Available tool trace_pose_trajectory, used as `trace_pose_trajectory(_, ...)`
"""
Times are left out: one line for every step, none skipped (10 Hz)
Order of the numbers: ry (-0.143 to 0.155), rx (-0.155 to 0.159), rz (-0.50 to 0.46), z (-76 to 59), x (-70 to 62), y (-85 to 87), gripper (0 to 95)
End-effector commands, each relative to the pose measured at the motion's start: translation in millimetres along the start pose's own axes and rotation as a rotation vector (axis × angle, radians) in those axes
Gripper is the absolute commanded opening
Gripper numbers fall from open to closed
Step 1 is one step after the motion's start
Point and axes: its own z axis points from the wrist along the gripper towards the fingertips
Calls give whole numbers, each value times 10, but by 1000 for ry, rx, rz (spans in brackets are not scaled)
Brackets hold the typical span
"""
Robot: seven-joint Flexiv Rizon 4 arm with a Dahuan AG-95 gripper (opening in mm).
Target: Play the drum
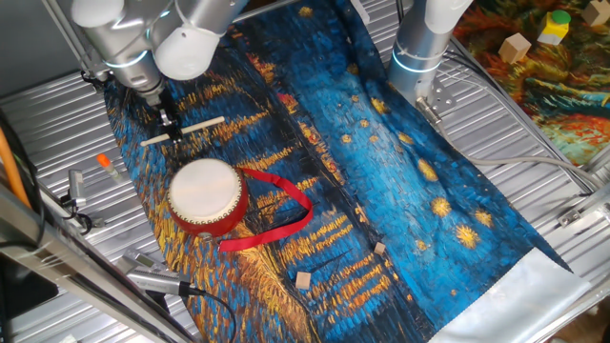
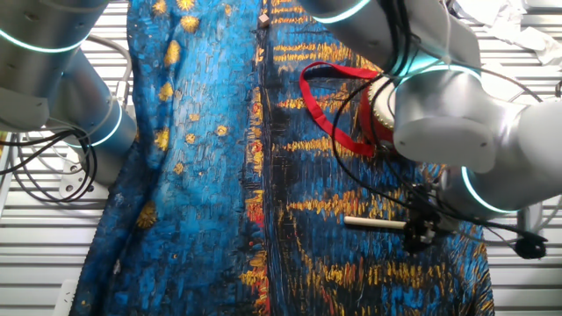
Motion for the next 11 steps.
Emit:
trace_pose_trajectory(-4, 3, 5, 23, 123, -2, 190)
trace_pose_trajectory(-4, 3, 3, 41, 165, -18, 190)
trace_pose_trajectory(-4, 3, -2, 70, 202, -40, 190)
trace_pose_trajectory(-5, 1, -8, 98, 237, -52, 190)
trace_pose_trajectory(-7, 1, -13, 129, 277, -61, 190)
trace_pose_trajectory(-12, -1, -18, 151, 317, -65, 190)
trace_pose_trajectory(-9, -3, -19, 129, 344, -48, 190)
trace_pose_trajectory(-11, 2, -12, 110, 376, -29, 0)
trace_pose_trajectory(-9, 0, -10, 136, 378, -29, 0)
trace_pose_trajectory(-10, 0, -12, 172, 381, -26, 0)
trace_pose_trajectory(-4, -2, -16, 190, 385, -20, 0)
